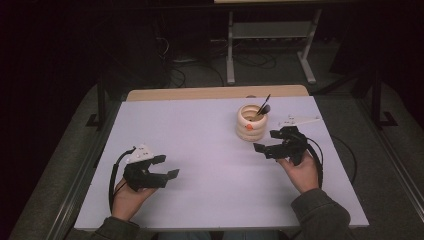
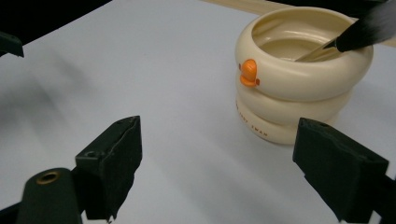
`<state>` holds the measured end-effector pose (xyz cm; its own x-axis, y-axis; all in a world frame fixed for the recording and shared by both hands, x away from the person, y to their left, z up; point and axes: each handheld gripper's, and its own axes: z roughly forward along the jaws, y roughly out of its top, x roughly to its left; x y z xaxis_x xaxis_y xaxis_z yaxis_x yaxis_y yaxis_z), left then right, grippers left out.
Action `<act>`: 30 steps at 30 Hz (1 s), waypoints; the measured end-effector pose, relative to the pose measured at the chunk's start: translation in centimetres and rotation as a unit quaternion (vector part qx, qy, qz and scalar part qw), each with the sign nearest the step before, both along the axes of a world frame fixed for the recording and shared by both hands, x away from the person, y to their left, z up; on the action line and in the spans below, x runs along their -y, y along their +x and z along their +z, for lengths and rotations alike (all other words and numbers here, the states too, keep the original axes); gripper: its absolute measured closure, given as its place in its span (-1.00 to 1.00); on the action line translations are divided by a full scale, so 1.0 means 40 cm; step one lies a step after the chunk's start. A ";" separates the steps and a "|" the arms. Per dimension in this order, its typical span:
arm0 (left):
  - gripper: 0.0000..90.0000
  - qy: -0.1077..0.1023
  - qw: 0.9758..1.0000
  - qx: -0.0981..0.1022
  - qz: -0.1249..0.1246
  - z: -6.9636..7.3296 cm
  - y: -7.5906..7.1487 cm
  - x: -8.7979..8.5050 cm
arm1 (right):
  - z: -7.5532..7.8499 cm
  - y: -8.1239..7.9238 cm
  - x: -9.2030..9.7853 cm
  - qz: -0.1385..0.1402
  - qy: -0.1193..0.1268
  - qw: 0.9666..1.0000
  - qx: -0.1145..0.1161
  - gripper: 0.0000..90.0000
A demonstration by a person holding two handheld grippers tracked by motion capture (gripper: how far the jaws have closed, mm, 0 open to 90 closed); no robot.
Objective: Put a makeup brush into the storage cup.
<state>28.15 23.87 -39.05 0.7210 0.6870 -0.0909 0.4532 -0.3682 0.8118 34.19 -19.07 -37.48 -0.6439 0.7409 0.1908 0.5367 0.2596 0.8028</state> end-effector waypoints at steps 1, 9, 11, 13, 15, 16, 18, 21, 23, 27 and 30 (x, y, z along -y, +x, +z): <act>-0.40 0.000 1.000 0.000 0.000 0.000 0.000 0.000 | -0.001 -0.003 0.002 -0.001 0.001 1.000 -0.001 -0.67; -0.48 0.009 1.000 -0.002 -0.001 -0.006 0.002 0.001 | -0.013 -0.028 0.026 -0.004 0.004 1.000 -0.005 -0.68; -0.49 0.008 1.000 -0.002 -0.001 -0.006 0.002 0.001 | -0.015 -0.034 0.031 -0.004 0.004 1.000 -0.004 -0.68; -0.50 0.009 1.000 -0.002 0.000 -0.007 0.001 0.001 | -0.018 -0.039 0.035 -0.006 0.004 1.000 -0.005 -0.68; -0.50 0.012 1.000 -0.002 -0.002 -0.006 0.001 0.000 | -0.021 -0.043 0.041 -0.005 0.004 1.000 -0.004 -0.68; -0.50 0.010 1.000 -0.002 0.000 -0.007 0.001 0.000 | -0.021 -0.043 0.041 -0.005 0.004 1.000 -0.004 -0.68; -0.50 0.006 1.000 -0.003 0.003 -0.008 -0.001 0.001 | -0.026 -0.047 0.046 -0.005 0.005 1.000 -0.001 -0.68; -0.50 0.007 1.000 -0.001 0.003 -0.011 -0.001 0.000 | -0.033 -0.053 0.052 -0.007 0.003 1.000 -0.002 -0.68; -0.50 0.011 1.000 -0.002 0.002 -0.014 0.000 -0.002 | -0.037 -0.059 0.055 -0.010 0.005 1.000 -0.007 -0.67; -0.49 0.009 1.000 -0.004 0.005 -0.022 -0.002 0.000 | -0.048 -0.068 0.063 -0.010 0.009 1.000 -0.007 -0.67; -0.49 0.015 1.000 -0.002 0.002 -0.026 -0.003 0.000 | -0.056 -0.074 0.068 -0.010 0.007 1.000 -0.003 -0.67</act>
<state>28.03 23.88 -40.09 0.7176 0.6926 -0.0726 0.4573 -0.3900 0.7992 31.23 -21.78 -39.73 -0.6276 0.7514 0.2038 0.5459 0.2380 0.8034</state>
